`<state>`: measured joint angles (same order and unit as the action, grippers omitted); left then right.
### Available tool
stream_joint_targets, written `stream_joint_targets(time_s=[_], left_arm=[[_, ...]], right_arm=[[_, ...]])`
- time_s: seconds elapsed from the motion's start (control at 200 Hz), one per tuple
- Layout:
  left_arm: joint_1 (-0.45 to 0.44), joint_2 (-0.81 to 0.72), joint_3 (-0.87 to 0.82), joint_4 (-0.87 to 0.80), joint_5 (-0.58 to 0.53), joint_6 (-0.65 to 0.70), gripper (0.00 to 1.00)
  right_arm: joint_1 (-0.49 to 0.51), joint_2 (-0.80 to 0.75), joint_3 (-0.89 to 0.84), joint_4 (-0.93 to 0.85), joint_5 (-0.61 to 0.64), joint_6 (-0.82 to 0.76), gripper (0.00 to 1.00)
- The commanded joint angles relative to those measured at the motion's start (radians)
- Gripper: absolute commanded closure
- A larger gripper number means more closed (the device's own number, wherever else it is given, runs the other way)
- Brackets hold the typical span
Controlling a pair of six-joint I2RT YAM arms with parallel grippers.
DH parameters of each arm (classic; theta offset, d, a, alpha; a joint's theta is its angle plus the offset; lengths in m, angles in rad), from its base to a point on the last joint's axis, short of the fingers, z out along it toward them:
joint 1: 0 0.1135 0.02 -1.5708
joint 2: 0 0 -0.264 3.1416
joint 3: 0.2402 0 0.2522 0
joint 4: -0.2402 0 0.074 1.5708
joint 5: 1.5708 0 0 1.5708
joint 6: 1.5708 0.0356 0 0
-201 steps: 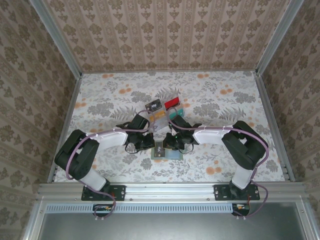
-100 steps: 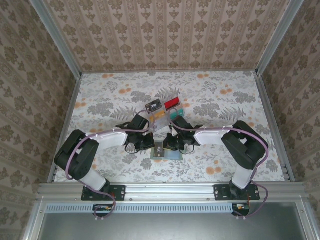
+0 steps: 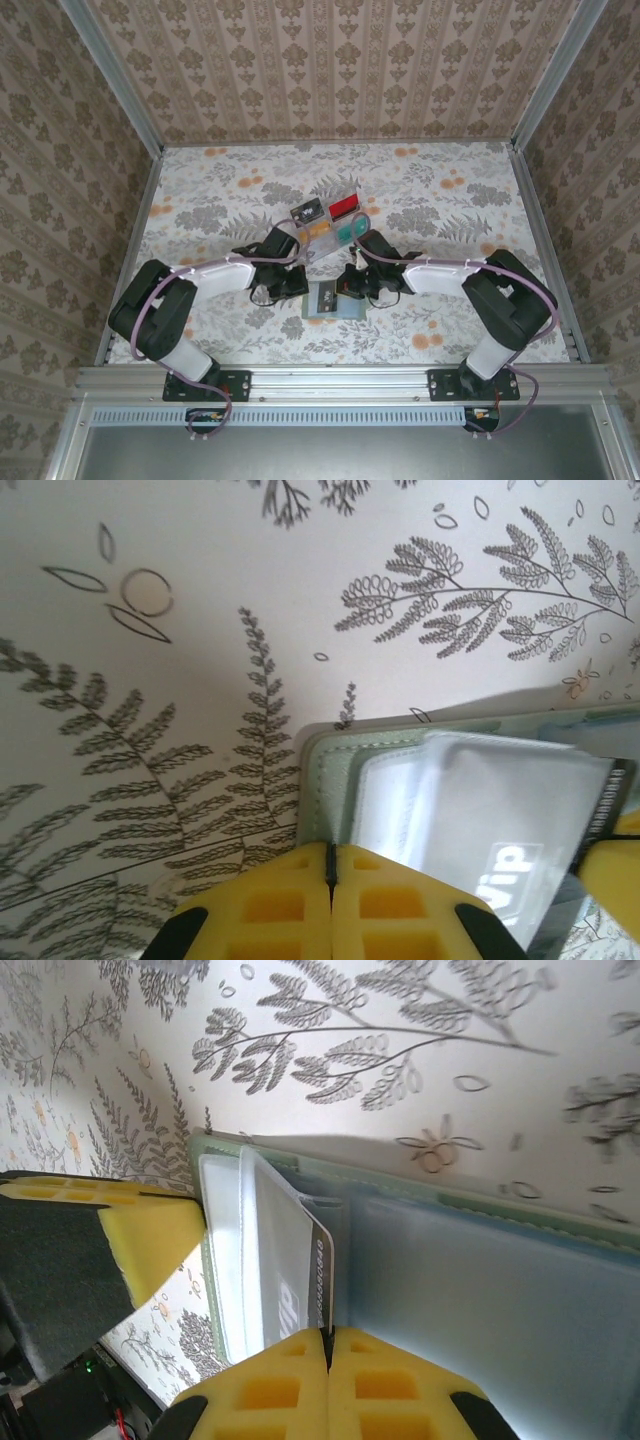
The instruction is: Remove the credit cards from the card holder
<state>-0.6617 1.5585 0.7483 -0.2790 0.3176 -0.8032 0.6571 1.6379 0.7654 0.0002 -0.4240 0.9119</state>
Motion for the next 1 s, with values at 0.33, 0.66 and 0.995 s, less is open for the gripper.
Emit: stream_joint_targets(time_s=[0.33,0.66,0.995], left_arm=[[-0.003,-0.087,0.063,-0.007,-0.083,0.008,0.8],[-0.052,-0.085,0.019,0.198,0.042,-0.042,0.82],[-0.134,0.054,0.092,0.142,-0.017,-0.017,0.92]], right_arm=[[-0.056,-0.125,-0.041,-0.014,-0.049,-0.111,1.0],[-0.055,-0.01,0.012,0.017,-0.125,-0.11,1.0],[-0.068,0.008,-0.007,0.017,-0.16,-0.142,1.0]])
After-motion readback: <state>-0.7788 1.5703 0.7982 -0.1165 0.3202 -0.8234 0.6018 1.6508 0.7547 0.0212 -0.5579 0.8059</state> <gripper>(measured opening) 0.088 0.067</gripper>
